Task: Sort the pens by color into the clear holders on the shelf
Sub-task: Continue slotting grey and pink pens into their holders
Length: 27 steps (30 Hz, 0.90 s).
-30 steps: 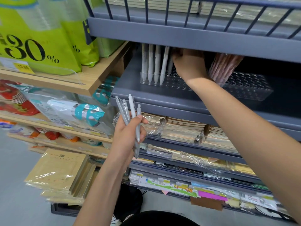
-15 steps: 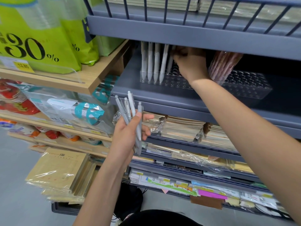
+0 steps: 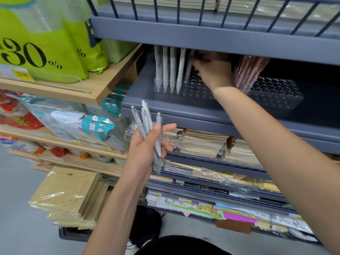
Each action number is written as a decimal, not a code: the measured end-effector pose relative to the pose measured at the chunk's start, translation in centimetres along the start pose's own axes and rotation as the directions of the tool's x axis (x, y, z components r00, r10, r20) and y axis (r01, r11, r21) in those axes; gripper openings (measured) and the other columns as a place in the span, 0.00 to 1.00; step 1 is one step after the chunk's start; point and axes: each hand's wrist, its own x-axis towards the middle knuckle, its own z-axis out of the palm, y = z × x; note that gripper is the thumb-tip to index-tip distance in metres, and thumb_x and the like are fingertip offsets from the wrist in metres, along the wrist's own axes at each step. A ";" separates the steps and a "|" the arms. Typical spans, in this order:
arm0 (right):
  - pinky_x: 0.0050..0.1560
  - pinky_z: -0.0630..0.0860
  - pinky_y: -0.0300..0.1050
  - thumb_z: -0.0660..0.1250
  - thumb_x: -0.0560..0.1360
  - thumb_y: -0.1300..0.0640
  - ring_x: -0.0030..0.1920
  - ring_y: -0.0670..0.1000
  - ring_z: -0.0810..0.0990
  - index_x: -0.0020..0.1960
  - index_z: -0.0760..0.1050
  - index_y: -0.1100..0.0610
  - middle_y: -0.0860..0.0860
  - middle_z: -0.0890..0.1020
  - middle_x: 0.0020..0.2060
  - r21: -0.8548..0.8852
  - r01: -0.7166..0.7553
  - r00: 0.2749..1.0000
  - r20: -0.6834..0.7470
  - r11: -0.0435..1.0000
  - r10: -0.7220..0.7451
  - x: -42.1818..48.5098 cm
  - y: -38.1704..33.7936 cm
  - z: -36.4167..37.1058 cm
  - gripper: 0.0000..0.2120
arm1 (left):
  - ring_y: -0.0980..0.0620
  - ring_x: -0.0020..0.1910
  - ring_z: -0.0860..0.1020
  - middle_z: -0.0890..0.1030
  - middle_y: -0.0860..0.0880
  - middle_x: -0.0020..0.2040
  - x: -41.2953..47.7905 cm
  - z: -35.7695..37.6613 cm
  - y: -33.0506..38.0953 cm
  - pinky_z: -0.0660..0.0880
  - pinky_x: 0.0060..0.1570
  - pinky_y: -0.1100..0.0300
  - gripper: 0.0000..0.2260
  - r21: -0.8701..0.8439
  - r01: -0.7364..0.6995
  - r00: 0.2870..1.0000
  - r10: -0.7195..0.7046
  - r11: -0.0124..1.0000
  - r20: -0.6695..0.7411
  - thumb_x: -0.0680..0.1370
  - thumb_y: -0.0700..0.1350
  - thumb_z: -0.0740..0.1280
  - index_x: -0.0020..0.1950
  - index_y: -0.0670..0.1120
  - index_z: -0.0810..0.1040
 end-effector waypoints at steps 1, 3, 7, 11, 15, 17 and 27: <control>0.55 0.78 0.52 0.67 0.76 0.50 0.49 0.56 0.82 0.53 0.80 0.58 0.55 0.84 0.47 0.004 0.009 0.999 -0.032 1.000 -0.009 -0.5 0.0 -0.2 0.12 | 0.53 0.29 0.78 0.85 0.45 0.57 0.0 0.1 0.0 0.73 0.27 0.64 0.10 0.001 -0.006 1.000 0.006 1.000 0.011 0.84 0.49 0.61 0.58 0.43 0.72; 0.49 0.79 0.47 0.68 0.75 0.51 0.45 0.52 0.83 0.48 0.81 0.53 0.52 0.86 0.43 0.039 0.044 0.997 -0.061 0.998 -0.041 -2.4 -0.2 -0.9 0.07 | 0.52 0.30 0.79 0.86 0.44 0.56 0.1 0.2 0.1 0.73 0.28 0.63 0.11 0.003 -0.011 1.000 0.011 1.000 0.026 0.84 0.49 0.61 0.61 0.43 0.71; 0.35 0.74 0.34 0.71 0.73 0.47 0.31 0.40 0.77 0.39 0.82 0.52 0.46 0.85 0.35 0.146 0.047 0.942 0.323 0.988 -0.093 -8.0 -0.1 -2.6 0.09 | 0.50 0.32 0.82 0.86 0.43 0.53 0.3 1.1 -0.1 0.76 0.28 0.62 0.11 -0.008 0.008 1.000 -0.008 1.000 0.008 0.85 0.47 0.60 0.65 0.45 0.71; 0.45 0.79 0.45 0.74 0.71 0.47 0.40 0.45 0.82 0.42 0.85 0.49 0.47 0.85 0.37 0.044 0.152 0.845 0.512 0.987 -0.153 -10.2 0.3 -3.4 0.06 | 0.48 0.36 0.85 0.87 0.42 0.51 0.4 2.6 -0.3 0.79 0.31 0.61 0.11 -0.020 0.027 0.999 -0.027 0.999 0.023 0.85 0.45 0.59 0.63 0.44 0.75; 0.44 0.80 0.46 0.76 0.71 0.53 0.40 0.49 0.84 0.43 0.85 0.55 0.50 0.86 0.38 0.097 0.073 0.825 0.554 0.993 -0.115 -10.1 0.7 -3.9 0.06 | 0.44 0.42 0.86 0.87 0.42 0.51 0.5 3.8 -0.4 0.82 0.37 0.59 0.10 -0.035 0.032 0.997 -0.029 0.999 0.072 0.86 0.45 0.58 0.61 0.46 0.78; 0.42 0.79 0.40 0.76 0.71 0.53 0.38 0.45 0.82 0.43 0.85 0.55 0.49 0.86 0.38 0.133 0.028 0.831 0.547 0.991 -0.097 -10.0 1.0 -4.4 0.06 | 0.42 0.46 0.86 0.86 0.42 0.52 0.6 4.1 -0.6 0.83 0.41 0.55 0.11 -0.044 0.034 0.996 -0.030 0.998 0.084 0.86 0.44 0.58 0.62 0.44 0.77; 0.33 0.80 0.44 0.69 0.76 0.59 0.32 0.54 0.83 0.50 0.76 0.61 0.58 0.85 0.37 0.479 -0.183 0.937 0.348 0.859 0.005 -9.4 0.8 -5.3 0.06 | 0.52 0.27 0.73 0.83 0.48 0.42 0.1 4.3 -1.7 0.73 0.27 0.61 0.09 0.055 0.005 0.999 -0.008 0.998 0.050 0.85 0.42 0.58 0.57 0.40 0.76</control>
